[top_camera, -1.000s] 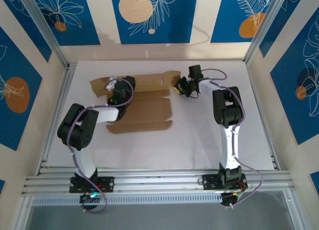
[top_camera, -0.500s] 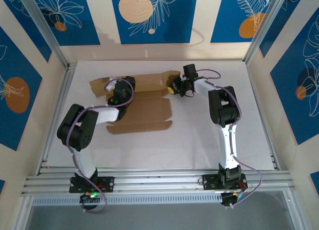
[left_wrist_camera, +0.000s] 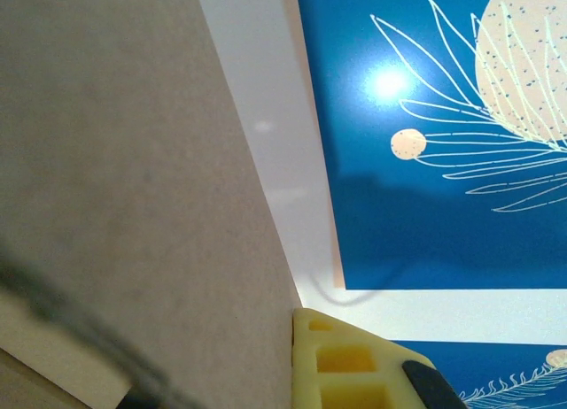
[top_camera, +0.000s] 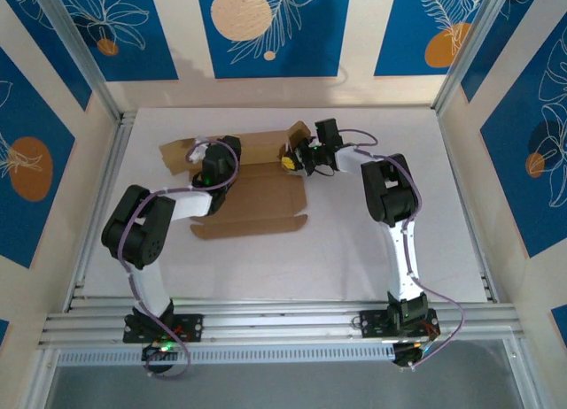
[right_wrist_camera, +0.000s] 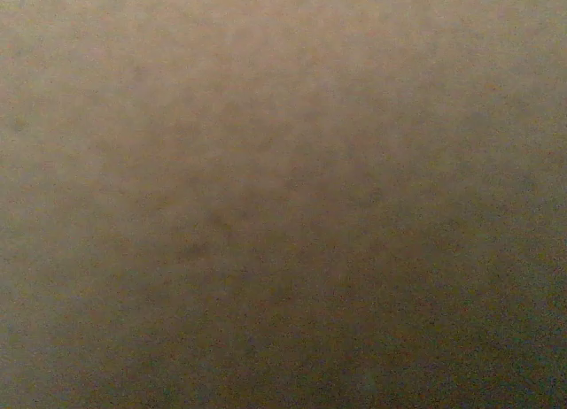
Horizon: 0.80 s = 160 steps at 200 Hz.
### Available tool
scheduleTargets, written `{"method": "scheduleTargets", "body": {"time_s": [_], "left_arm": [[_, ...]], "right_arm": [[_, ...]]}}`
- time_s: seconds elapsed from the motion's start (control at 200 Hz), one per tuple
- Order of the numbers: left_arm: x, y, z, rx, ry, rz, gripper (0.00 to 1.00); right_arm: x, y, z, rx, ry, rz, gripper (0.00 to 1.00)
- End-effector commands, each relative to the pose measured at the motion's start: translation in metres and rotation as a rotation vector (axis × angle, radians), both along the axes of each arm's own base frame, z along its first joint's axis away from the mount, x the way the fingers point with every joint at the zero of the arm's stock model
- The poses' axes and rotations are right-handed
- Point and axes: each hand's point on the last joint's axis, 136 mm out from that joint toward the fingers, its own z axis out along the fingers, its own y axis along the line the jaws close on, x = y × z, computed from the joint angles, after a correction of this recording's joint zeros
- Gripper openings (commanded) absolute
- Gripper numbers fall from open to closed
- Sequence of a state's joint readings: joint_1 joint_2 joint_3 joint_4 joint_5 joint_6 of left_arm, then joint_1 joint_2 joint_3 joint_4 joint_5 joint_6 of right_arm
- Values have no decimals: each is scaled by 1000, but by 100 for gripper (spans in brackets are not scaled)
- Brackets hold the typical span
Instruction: Fold the paper box
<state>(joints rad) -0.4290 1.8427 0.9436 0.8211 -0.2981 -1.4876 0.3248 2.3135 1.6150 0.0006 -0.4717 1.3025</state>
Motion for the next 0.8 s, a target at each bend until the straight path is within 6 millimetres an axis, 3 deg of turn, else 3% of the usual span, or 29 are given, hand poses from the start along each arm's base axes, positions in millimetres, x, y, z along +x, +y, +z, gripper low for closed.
{"method": "scheduleTargets", "body": {"time_s": [0.0, 0.16, 0.29, 0.49, 0.54, 0.7, 0.795], "left_arm": [[-11, -8, -32, 49, 100, -29, 0], [-11, -1, -32, 59, 106, -13, 0], [-9, 3, -31, 71, 114, -12, 0], [-6, 4, -29, 76, 122, -13, 0], [-6, 3, -27, 79, 126, -20, 0], [-5, 2, -19, 88, 127, -25, 0], [-5, 1, -17, 88, 127, -32, 0]], "right_arm": [[-13, -9, -3, -3, 20, 15, 15], [-17, -34, 24, -34, -93, 68, 21], [-36, -47, 34, -123, -149, 157, 27], [-54, -89, 41, -181, -197, 62, 29], [-55, -100, 51, -207, -243, 31, 29], [-43, -141, 75, -518, -417, -24, 35], [-29, -139, 88, -722, -678, 85, 42]]}}
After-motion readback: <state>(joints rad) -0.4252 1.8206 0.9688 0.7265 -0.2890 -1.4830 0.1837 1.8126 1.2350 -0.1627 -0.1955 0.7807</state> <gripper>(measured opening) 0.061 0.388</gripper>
